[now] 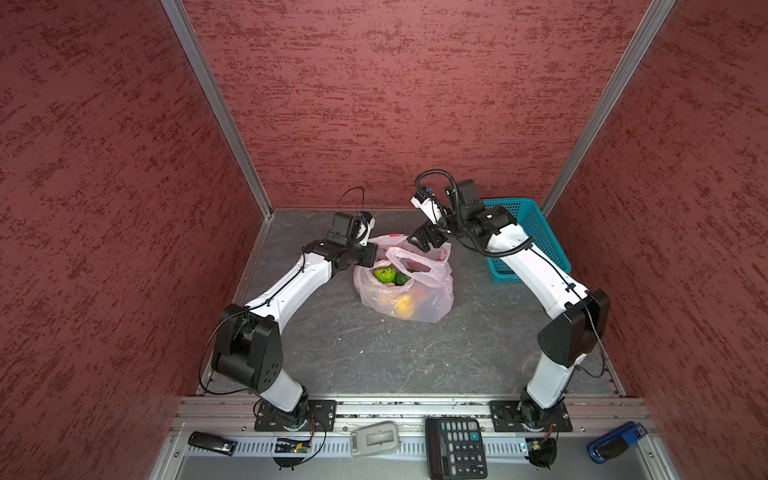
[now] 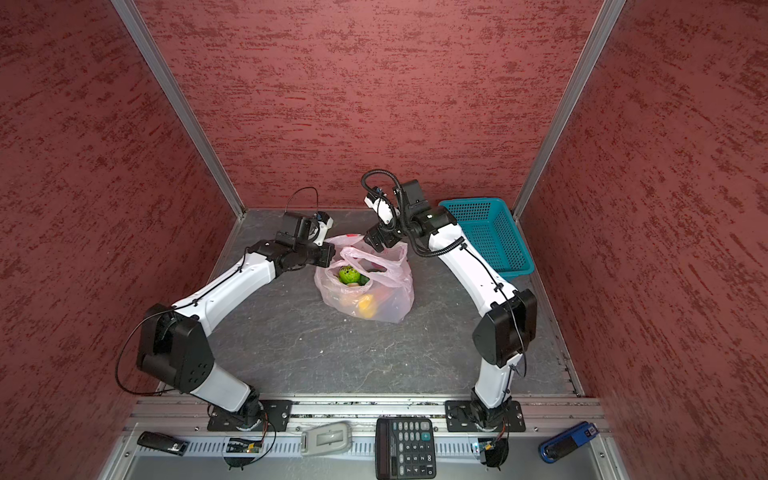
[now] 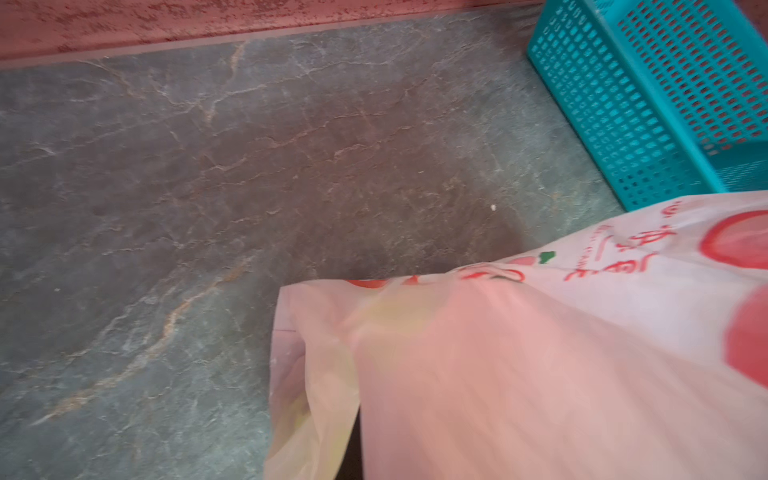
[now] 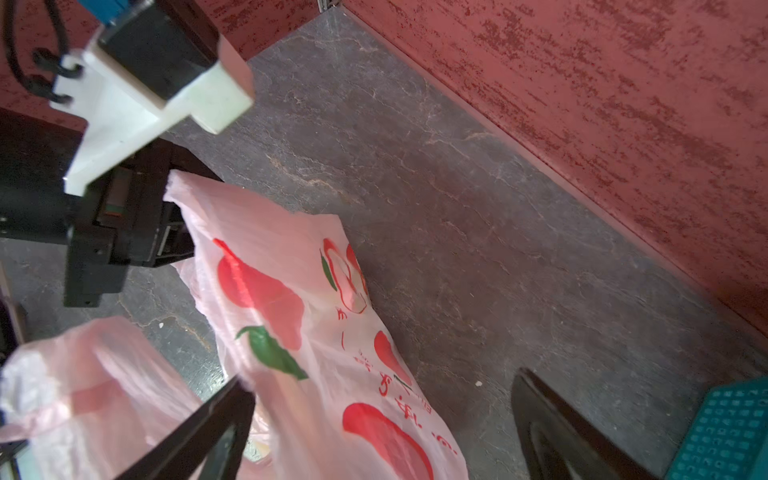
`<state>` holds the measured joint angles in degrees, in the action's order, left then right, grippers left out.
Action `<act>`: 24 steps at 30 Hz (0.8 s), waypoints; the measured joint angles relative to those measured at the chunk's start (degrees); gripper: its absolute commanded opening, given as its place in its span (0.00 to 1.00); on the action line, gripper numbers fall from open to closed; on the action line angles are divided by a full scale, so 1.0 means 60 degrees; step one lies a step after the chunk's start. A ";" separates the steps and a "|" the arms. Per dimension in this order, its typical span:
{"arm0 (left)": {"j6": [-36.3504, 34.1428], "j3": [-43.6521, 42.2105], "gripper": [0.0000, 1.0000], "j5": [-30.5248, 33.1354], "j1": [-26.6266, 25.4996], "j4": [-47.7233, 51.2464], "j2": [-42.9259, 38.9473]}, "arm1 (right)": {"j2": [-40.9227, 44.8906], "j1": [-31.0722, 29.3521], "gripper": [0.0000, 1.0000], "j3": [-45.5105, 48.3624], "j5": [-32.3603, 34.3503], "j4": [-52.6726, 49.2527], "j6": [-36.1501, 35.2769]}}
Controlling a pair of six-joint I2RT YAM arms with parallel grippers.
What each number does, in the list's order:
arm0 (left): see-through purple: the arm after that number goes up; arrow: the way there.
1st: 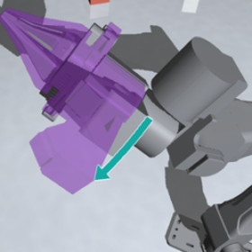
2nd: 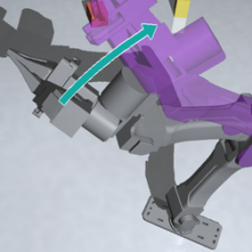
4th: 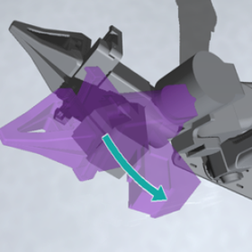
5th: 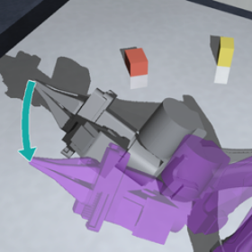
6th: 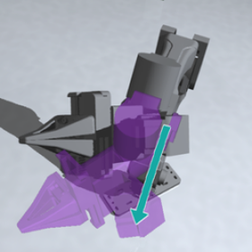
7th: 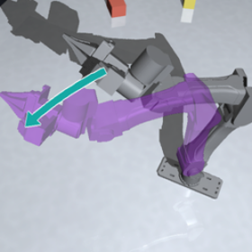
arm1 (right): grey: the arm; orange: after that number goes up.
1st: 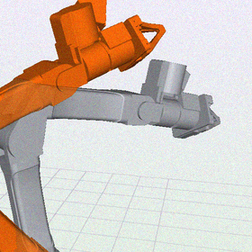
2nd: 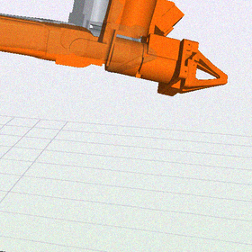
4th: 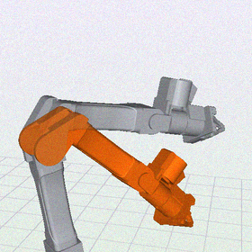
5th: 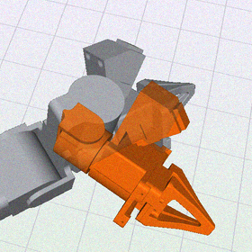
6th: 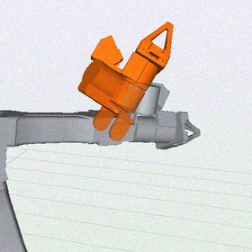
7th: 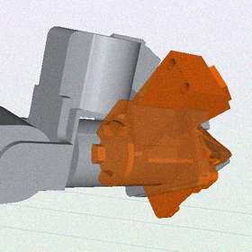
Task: Untie the knot of the plastic bag and take out the fruit
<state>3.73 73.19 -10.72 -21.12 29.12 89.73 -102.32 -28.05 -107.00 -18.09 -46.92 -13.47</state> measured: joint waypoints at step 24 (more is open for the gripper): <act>0.1239 -0.0142 0.00 -0.1206 -0.0015 0.0106 -0.0623 | 0.1861 -0.0353 0.72 0.3636 -0.2874 0.2058 0.4251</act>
<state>11.16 72.34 -17.96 -21.21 29.76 86.00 -91.15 -30.17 -85.19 -35.33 -34.57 12.03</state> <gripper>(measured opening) 0.050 0.734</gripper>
